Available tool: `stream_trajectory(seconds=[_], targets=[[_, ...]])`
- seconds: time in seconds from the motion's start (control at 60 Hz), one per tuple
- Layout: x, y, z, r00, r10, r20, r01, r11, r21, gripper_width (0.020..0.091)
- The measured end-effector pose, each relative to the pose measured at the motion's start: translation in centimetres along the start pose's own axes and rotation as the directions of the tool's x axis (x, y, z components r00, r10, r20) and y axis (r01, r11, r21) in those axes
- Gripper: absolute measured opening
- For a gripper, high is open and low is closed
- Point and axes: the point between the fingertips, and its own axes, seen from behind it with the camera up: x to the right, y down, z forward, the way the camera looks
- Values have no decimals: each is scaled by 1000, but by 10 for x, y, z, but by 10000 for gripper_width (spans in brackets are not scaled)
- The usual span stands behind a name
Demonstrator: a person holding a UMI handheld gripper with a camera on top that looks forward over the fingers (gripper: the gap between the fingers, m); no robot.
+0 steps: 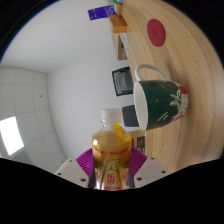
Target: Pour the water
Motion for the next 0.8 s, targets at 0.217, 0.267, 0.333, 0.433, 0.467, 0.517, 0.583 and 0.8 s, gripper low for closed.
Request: stream_trajectory(seconds=[0.217,0.267,0.333,0.433,0.467,0.517,0.583,0.8], targets=[[4,-16,8,950,312,29,-313,950,11,453],[3,-13,9,947,320,29,-320,947,1,455],[3,-8,9,946,323,16,-323,946,-11,453],[-8,5,7,963,270,13,-269,961,-56,453],[-18,10,5,979,201,24,-199,977,-74,451],[-42,10,2,996,50,69,-45,996,-73,454],[-91,-1,-6,967,-213,139,217,976,-13,455],[-220,-116,-48,367,-930,-7,868,340,362,475]])
